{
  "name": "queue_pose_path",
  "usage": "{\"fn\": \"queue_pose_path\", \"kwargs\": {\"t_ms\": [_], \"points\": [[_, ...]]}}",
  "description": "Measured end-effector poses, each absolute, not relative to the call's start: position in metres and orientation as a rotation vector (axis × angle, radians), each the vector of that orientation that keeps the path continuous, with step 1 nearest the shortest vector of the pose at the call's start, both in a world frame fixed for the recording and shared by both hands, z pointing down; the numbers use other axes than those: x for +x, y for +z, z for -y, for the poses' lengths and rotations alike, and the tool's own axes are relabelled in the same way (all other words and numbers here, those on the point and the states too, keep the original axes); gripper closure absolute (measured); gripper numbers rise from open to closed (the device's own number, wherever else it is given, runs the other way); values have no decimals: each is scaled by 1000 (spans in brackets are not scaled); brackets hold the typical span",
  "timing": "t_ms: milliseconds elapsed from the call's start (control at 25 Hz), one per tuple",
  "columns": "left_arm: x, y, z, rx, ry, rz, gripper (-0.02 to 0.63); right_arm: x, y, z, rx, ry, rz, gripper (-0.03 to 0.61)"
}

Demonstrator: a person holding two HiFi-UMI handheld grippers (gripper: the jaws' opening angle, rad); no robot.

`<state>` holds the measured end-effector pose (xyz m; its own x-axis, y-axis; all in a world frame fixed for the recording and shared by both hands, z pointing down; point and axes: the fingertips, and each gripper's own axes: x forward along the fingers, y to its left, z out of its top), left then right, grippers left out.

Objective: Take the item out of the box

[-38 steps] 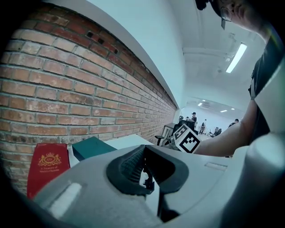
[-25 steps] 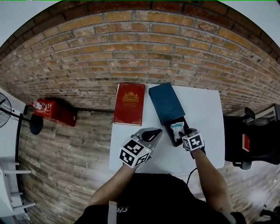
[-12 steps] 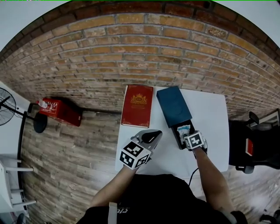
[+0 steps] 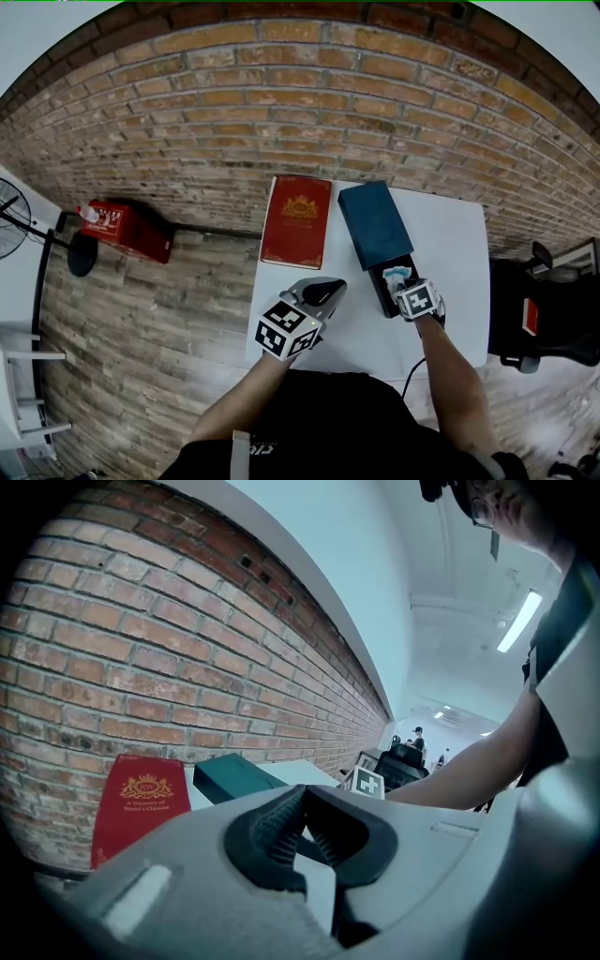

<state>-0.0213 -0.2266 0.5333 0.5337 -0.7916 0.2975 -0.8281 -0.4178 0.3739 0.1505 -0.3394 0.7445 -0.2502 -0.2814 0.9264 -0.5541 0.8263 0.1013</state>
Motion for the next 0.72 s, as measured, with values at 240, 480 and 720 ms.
{"fn": "queue_pose_path", "kwargs": {"t_ms": [240, 480, 720], "points": [[-17, 525, 228, 2327, 114, 1307, 607, 151, 729, 334, 684, 362, 1937, 534], [-13, 515, 236, 2349, 109, 1305, 607, 154, 699, 337, 708, 355, 2037, 534], [-9, 497, 248, 2393, 110, 1309, 607, 155, 666, 344, 764, 392, 2140, 534]]}}
